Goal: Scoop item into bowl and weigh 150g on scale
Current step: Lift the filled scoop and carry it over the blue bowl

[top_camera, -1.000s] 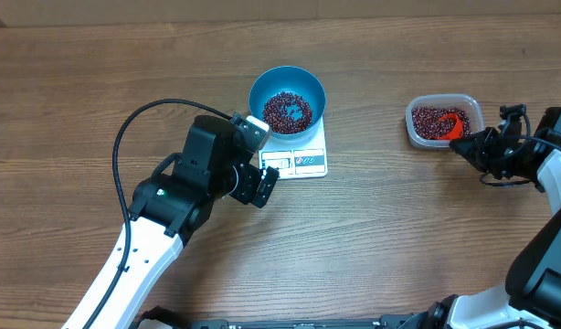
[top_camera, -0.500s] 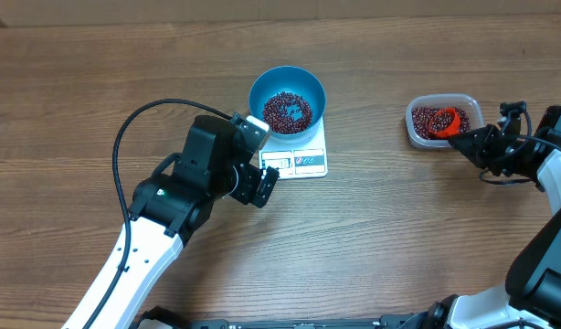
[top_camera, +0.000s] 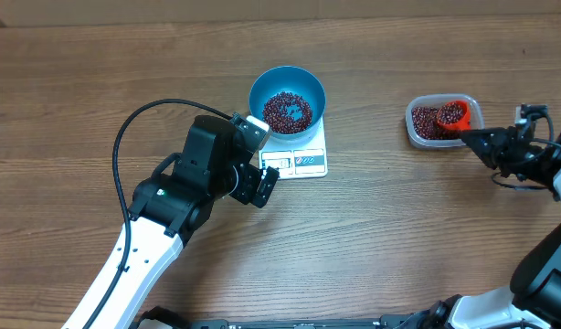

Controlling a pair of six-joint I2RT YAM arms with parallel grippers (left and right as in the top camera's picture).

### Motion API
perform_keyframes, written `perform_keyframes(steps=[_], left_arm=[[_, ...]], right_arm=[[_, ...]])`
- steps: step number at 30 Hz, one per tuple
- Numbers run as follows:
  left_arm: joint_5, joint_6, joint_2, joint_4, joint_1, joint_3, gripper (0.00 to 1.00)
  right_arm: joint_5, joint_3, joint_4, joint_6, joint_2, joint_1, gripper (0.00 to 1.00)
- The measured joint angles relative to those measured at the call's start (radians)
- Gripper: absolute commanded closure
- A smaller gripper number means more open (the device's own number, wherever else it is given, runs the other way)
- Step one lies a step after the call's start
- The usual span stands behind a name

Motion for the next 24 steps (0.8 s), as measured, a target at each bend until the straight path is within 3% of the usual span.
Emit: perform_keyframes(steps=[16, 24], left_arm=[[0.000, 0.000, 0.000, 0.000, 0.000, 0.000, 0.01], [0.000, 0.000, 0.000, 0.000, 0.000, 0.000, 0.01]], right_arm=[[-0.231, 0.000, -0.020, -0.043, 0.000, 0.003, 0.96], [-0.258, 0.000, -0.023, -0.047, 0.000, 0.080, 0.96]])
